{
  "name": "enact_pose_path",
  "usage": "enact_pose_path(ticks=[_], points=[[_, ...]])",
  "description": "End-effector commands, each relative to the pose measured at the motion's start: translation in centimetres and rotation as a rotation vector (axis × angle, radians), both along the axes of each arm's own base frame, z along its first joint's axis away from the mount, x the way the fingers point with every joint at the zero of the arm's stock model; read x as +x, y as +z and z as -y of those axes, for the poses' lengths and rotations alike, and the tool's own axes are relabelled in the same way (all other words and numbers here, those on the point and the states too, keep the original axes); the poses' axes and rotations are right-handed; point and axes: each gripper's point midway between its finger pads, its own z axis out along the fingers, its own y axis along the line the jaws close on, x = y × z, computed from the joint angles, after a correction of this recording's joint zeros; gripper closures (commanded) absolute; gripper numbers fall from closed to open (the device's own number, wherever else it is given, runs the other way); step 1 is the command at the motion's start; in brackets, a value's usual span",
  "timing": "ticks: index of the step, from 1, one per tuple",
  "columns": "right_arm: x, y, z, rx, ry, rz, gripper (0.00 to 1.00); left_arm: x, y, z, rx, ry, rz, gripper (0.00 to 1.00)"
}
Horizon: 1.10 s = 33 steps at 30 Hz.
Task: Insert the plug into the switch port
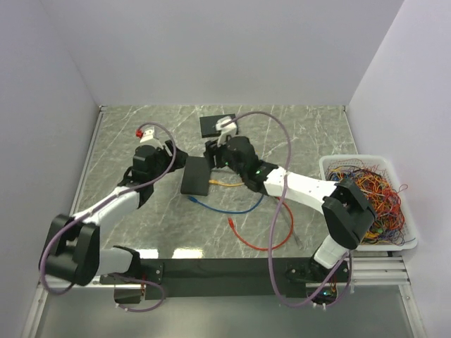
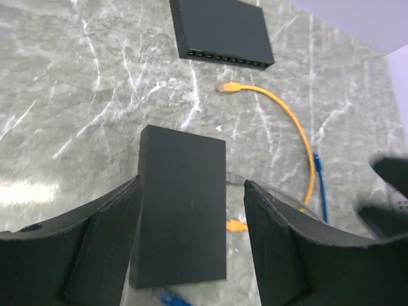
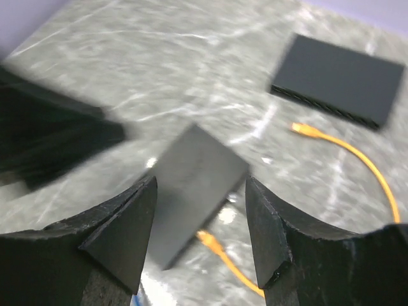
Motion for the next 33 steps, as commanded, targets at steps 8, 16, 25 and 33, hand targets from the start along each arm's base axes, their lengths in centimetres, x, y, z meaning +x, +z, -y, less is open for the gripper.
enact_pose_path(ticks=[8,16,25,33], points=[[6.1,-2.2,-1.0,0.131,0.015,-0.292,0.38,-7.0,-3.3,0.0,-0.161,0.026,-0.105,0.31],[9.1,-4.8,-3.4,0.228,0.053,-0.4,0.39,-9.4,-5.2,1.9,-0.203,-0.005,-0.152,0.3],[9.3,-9.3,-3.6,0.233,0.023,-0.52,0.39,-7.8,-6.3,1.3,-0.136,0.04,-0.155,0.3],[10.2,-11.8,-3.3,0.188,-0.015,-0.582,0.39,-6.2,-6.8,2.3,-0.132,0.02,-0.16,0.3]])
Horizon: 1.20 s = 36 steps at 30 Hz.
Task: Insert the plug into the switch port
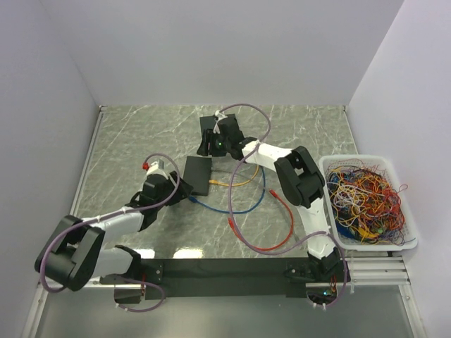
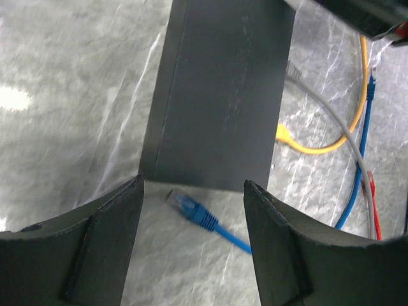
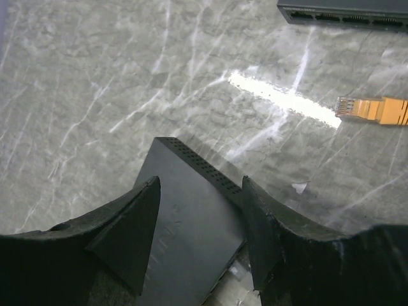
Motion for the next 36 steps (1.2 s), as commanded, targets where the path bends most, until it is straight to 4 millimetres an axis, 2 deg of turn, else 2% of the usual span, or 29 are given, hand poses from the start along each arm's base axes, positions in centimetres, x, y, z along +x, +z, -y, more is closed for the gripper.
enact_pose_path(ticks=[1,9,15,21,26,32,36], points=[[1.2,0.9,0.0,0.005,-0.014,0.003,0.39,2.7,3.0,1.0,-0.023,-0.002,0.108,0.3],[-0.4,-1.6,0.7,-0.033,0.0,-0.083,0.39,4.3,2.9,1.1,-0.011,0.008,0.108,0.31],[-1.7,-3.2,0.8,-0.036,0.023,-0.131,0.4,5.1,2.7,0.3,-0.007,0.027,0.104,0.32],[-2.2,-3.1,1.0,-0.029,0.025,-0.138,0.41,6.0,3.1,-1.0,0.0,0.062,0.107,0.32],[-1.1,-2.8,2.7,-0.089,-0.028,-0.103,0.4,5.7,3.0,-0.9,-0.01,0.054,0.107,0.32],[-0.8,-3.3,4.2,-0.106,-0.057,-0.114,0.39,5.5,3.2,-0.7,-0.023,0.04,0.11,0.32],[-1.1,-3.8,4.2,-0.114,-0.044,-0.126,0.39,5.5,3.3,-0.3,-0.044,0.031,0.112,0.32]])
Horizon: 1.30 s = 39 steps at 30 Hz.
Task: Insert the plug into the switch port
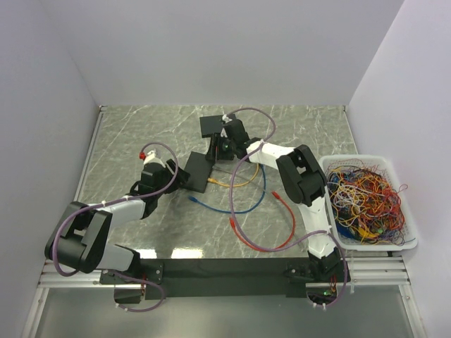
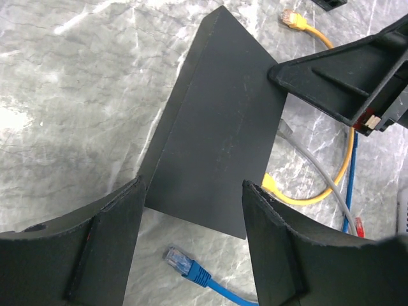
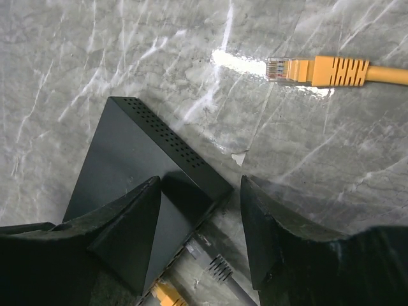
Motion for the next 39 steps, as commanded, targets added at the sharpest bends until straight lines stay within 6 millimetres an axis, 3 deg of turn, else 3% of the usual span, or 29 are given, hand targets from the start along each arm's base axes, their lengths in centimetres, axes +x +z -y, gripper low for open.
enact_pose_path(ticks=[1,12,19,26,33,39], points=[[-0.8,-0.4,1.0,-0.036,0.004,-0.033,0.39,0.9,1.9,0.8,-0.036,-0.028,0.067,0.32],[-1.8,-0.9,-0.1,-0.015,0.041,-0.049,0.4,0.7,2.0,1.0,-0.048,-0.036,0.059,0.33],[-1.3,-0.2,-0.3,-0.014,0.04,-0.035,0.4,-0.7,2.7,0.1,-0.034,-0.016,0.054,0.32],[-1.0,0.1,-0.5,-0.008,0.039,-0.031,0.4,-2.6,1.9,-0.7,-0.003,-0.005,-0.017,0.31],[-1.1,0.0,-0.8,0.002,0.049,-0.036,0.4,-3.0,0.2,1.5,-0.083,-0.09,-0.053,0.28],[-2.1,-0.3,-1.6,0.007,0.083,-0.047,0.48,-1.6,-0.2,2.8,-0.132,-0.115,-0.041,0.28]])
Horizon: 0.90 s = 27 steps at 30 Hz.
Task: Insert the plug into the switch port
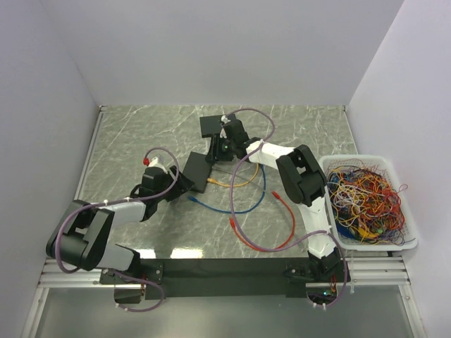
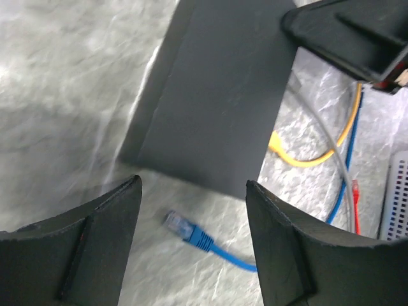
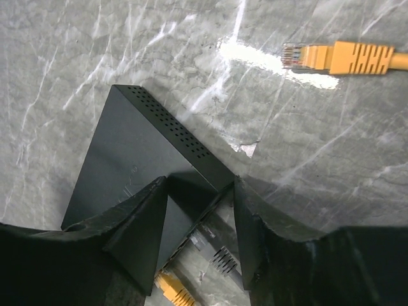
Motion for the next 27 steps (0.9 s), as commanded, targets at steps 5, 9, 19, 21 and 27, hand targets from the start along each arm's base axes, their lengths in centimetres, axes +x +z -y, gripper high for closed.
enact_pose_path(ticks=[5,9,19,21,27], points=[[-2.4,-0.3,-2.7,-0.006,0.09,-0.016,0.54,2.3,1.5,1.1,-0.048,0.003,0.069,0.28],[-3.8,-0.4,-4.1,0.0,0.122,-0.027,0.57,2.5,1.4,0.3,-0.012,0.038,0.068,0.28],[-8.5,-2.0,-7.6,-0.006,0.214,-0.074,0.58,2.1,1.5,-1.7,0.056,0.099,0.051,0.28],[-9.1,-2.1,-7.9,-0.006,0.223,-0.073,0.59,1.8,1.9,-1.8,0.054,0.101,0.057,0.28],[-9.2,-1.9,-7.6,-0.015,0.216,-0.062,0.59,1.4,2.1,-3.0,0.089,0.136,0.062,0.27]])
